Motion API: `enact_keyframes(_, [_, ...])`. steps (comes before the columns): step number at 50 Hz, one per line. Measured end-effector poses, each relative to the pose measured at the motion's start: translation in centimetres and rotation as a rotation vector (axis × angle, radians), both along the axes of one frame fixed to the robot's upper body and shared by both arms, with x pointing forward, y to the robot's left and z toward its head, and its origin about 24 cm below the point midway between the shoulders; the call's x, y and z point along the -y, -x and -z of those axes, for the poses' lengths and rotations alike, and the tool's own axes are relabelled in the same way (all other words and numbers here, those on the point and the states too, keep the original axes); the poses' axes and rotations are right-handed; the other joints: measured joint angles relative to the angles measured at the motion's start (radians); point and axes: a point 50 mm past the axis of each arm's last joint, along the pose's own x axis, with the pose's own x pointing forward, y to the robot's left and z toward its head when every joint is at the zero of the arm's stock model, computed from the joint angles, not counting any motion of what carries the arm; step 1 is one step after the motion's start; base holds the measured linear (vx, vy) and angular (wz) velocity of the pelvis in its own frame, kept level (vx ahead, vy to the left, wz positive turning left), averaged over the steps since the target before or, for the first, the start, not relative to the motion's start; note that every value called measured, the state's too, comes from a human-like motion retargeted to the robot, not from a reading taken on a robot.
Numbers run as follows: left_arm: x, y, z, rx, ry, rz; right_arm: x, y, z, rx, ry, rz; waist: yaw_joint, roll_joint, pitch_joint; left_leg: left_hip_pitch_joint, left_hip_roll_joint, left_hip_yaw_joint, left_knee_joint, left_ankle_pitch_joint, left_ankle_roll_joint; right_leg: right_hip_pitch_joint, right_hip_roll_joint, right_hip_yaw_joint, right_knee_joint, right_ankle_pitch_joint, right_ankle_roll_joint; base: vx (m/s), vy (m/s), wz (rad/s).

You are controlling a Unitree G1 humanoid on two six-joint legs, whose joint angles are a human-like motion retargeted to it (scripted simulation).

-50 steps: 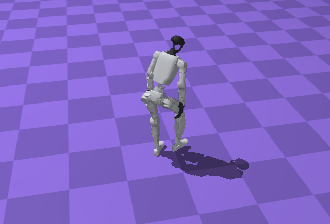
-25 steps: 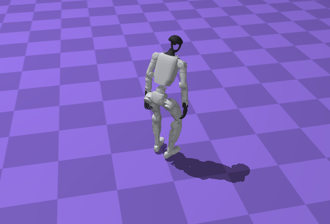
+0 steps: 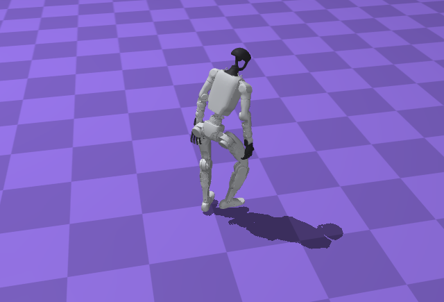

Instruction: Walk

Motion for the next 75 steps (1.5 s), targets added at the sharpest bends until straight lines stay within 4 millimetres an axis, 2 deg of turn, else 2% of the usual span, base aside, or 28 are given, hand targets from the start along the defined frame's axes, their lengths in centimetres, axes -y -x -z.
enact_keyframes(4, [0.4, 0.4, 0.0, -0.004, 0.013, -0.039, 0.3, -1.0, -0.5, 0.045, 0.022, 0.017, 0.0, 0.013, 0.017, 0.009, 0.02, 0.035, 0.071, -0.032, -0.007, 0.023, 0.02, 0.022, -0.012, -0.029, -0.022, 0.19, -0.06, -0.3])
enact_keyframes(7, [0.6, 0.5, 0.0, -0.004, 0.024, -0.082, 0.6, -1.5, -0.8, 0.064, 0.044, 0.013, 0.007, 0.019, 0.039, -0.018, 0.068, 0.076, 0.229, -0.041, -0.011, 0.05, 0.044, 0.055, -0.013, -0.046, -0.034, 0.17, -0.06, -0.47])
enact_keyframes(11, [0.8, 0.8, 0.0, -0.008, 0.047, -0.144, 0.9, -1.4, -0.9, 0.059, 0.07, -0.007, 0.055, 0.027, 0.08, -0.103, 0.151, 0.003, 0.491, -0.071, -0.023, 0.108, 0.124, 0.104, -0.031, -0.053, -0.041, 0.16, -0.05, -1.05])
enact_keyframes(14, [0.9, 1.1, -0.1, -0.018, 0.067, -0.187, 1.5, -1.0, -0.8, 0.037, 0.09, -0.017, 0.102, 0.032, 0.106, -0.157, 0.179, -0.085, 0.534, -0.108, -0.032, 0.159, 0.191, 0.144, -0.072, -0.042, -0.031, 0.2, 0.01, -1.38])
enact_keyframes(20, [1.1, 2.3, 0.0, -0.055, 0.086, -0.279, 2.8, 0.5, -0.5, -0.033, 0.129, -0.018, 0.147, -0.026, 0.127, -0.199, 0.096, -0.286, 0.297, -0.053, -0.066, 0.212, 0.224, 0.257, -0.096, -0.048, 0.013, 0.24, 0.11, -1.28])
enact_keyframes(23, [1.5, 3.1, 0.0, -0.083, 0.094, -0.316, 3.3, 1.6, -0.1, -0.077, 0.155, -0.016, 0.153, -0.058, 0.124, -0.222, 0.066, -0.353, 0.293, -0.026, -0.073, 0.211, 0.232, 0.321, -0.064, -0.075, 0.033, 0.25, 0.21, -1.27])
enact_keyframes(27, [1.8, 3.5, 0.0, -0.1, 0.095, -0.345, 3.5, 2.7, 0.3, -0.13, 0.179, -0.022, 0.153, -0.098, 0.13, -0.195, 0.047, -0.357, 0.333, -0.018, -0.064, 0.229, 0.221, 0.38, -0.029, -0.088, 0.063, 0.25, 0.24, -1.24])
enact_keyframes(32, [1.7, 2.9, 0.1, -0.09, 0.086, -0.351, 2.9, 3.0, 0.6, -0.158, 0.174, -0.05, 0.142, -0.138, 0.131, -0.121, 0.046, -0.268, 0.351, -0.053, -0.03, 0.211, 0.13, 0.332, 0.083, -0.036, 0.082, 0.22, 0.21, -1.18])
enact_keyframes(37, [0.2, 1.1, 0.0, -0.033, 0.052, -0.354, 1.7, 2.2, 0.7, -0.139, 0.15, -0.112, 0.116, -0.158, 0.119, -0.035, 0.033, -0.159, 0.316, -0.089, -0.003, 0.144, -0.033, 0.203, 0.295, -0.008, 0.027, 0.21, 0.16, -1.11])
enact_keyframes(41, [-2.7, -1.7, -0.2, 0.068, -0.034, -0.384, 0.4, 1.1, 0.6, -0.1, 0.132, -0.173, 0.081, -0.168, 0.108, 0.053, 0.012, -0.078, 0.234, -0.09, 0.007, 0.12, -0.107, 0.095, 0.346, -0.045, -0.016, 0.23, 0.13, -1.04])
enact_keyframes(44, [-5.5, -4.4, -0.9, 0.175, -0.117, -0.433, -0.4, 0.2, 0.5, -0.064, 0.129, -0.202, 0.057, -0.168, 0.097, 0.115, 0.002, -0.021, 0.166, -0.08, 0.006, 0.128, -0.113, -0.003, 0.287, -0.063, -0.027, 0.23, 0.11, -1.05])
enact_keyframes(48, [-8.9, -8.0, -2.5, 0.343, -0.213, -0.511, -0.9, -0.7, 0.1, -0.014, 0.147, -0.21, 0.04, -0.152, 0.08, 0.185, 0.003, 0.051, 0.081, -0.063, -0.002, 0.168, -0.065, -0.155, 0.119, -0.044, -0.02, 0.22, 0.09, -1.15])
enact_keyframes(51, [-10.4, -10.4, -3.8, 0.459, -0.253, -0.555, -0.8, -0.9, -0.1, 0.009, 0.17, -0.199, 0.033, -0.141, 0.063, 0.209, -0.003, 0.101, 0.061, -0.07, -0.006, 0.191, -0.036, -0.247, 0.014, -0.029, -0.013, 0.21, 0.07, -1.12])
enact_keyframes(54, [-11.0, -12.1, -4.8, 0.548, -0.262, -0.587, -0.6, -0.9, -0.1, 0.019, 0.191, -0.18, 0.029, -0.126, 0.05, 0.224, -0.003, 0.145, 0.066, -0.086, -0.009, 0.216, -0.01, -0.306, -0.052, -0.031, -0.022, 0.2, 0.05, -1.1])
enact_keyframes(57, [-10.6, -13.3, -5.5, 0.608, -0.244, -0.612, -0.4, -0.8, -0.1, 0.021, 0.211, -0.153, 0.025, -0.102, 0.054, 0.229, 0.013, 0.162, 0.119, -0.105, -0.017, 0.241, 0.031, -0.302, -0.098, -0.055, -0.041, 0.21, 0.04, -1.13])
enact_keyframes(60, [-9.6, -13.8, -5.6, 0.634, -0.203, -0.634, -0.2, -0.8, -0.1, 0.019, 0.236, -0.129, 0.034, -0.065, 0.087, 0.208, 0.067, 0.104, 0.277, -0.116, -0.051, 0.274, 0.103, -0.247, -0.13, -0.069, -0.06, 0.21, 0.04, -1.46])
enact_keyframes(63, [-8.3, -13.5, -5.3, 0.624, -0.159, -0.635, 0.1, -0.5, 0.0, 0.008, 0.253, -0.113, 0.037, -0.036, 0.109, 0.169, 0.137, 0.082, 0.471, -0.084, -0.069, 0.289, 0.152, -0.182, -0.127, -0.075, -0.07, 0.2, 0.07, -1.41])
enact_keyframes(68, [-6.1, -12.4, -4.5, 0.57, -0.094, -0.613, 0.2, -0.7, -0.1, 0.005, 0.275, -0.108, 0.065, 0.0, 0.147, 0.084, 0.228, -0.021, 0.724, -0.094, -0.056, 0.316, 0.265, -0.049, -0.155, -0.063, -0.069, 0.19, 0.1, -1.74])
enact_keyframes(71, [-5.2, -11.4, -3.9, 0.523, -0.07, -0.596, -0.1, -0.7, 0.0, 0.004, 0.273, -0.115, 0.087, 0.003, 0.162, 0.047, 0.227, -0.105, 0.723, -0.125, -0.046, 0.332, 0.322, 0.049, -0.182, -0.044, -0.056, 0.2, 0.12, -1.9])
enact_keyframes(75, [-4.6, -10.2, -3.2, 0.466, -0.059, -0.578, -0.6, -0.7, 0.1, 0.002, 0.255, -0.134, 0.102, -0.02, 0.173, 0.031, 0.165, -0.209, 0.574, -0.139, -0.039, 0.352, 0.355, 0.183, -0.205, -0.024, -0.036, 0.2, 0.12, -1.64])
